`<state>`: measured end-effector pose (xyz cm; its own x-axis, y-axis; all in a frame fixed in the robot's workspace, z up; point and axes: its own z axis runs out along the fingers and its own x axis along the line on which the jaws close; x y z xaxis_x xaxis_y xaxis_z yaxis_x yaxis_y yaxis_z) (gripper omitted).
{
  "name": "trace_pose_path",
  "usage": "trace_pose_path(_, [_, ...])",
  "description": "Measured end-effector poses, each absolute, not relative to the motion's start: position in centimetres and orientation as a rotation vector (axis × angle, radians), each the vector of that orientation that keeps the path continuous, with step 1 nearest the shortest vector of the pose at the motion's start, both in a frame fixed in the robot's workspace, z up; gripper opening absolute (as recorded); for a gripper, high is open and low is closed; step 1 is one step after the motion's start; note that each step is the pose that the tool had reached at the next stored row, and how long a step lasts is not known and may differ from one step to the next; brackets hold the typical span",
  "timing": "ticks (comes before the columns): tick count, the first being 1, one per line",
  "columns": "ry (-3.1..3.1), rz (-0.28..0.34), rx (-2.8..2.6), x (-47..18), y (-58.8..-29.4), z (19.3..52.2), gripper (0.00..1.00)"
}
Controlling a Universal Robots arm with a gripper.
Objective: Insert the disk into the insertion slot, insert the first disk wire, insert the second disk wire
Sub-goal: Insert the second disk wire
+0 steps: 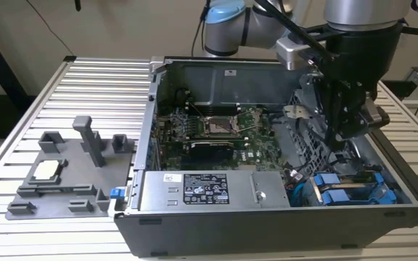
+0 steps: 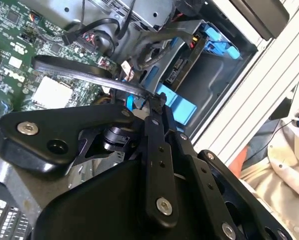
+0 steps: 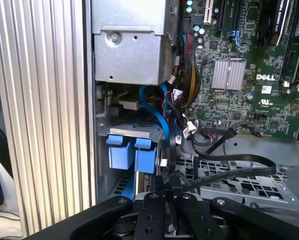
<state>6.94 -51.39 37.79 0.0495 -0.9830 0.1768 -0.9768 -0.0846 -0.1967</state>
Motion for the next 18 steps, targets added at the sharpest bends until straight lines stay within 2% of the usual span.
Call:
trace_pose_path(6, [2.117,-0.398,-2.270,7.5,-53.2,37.7,0.16])
trace_pose_path(18, [2.118,-0.396,-2.271,7.6,-53.2,37.7,0.16])
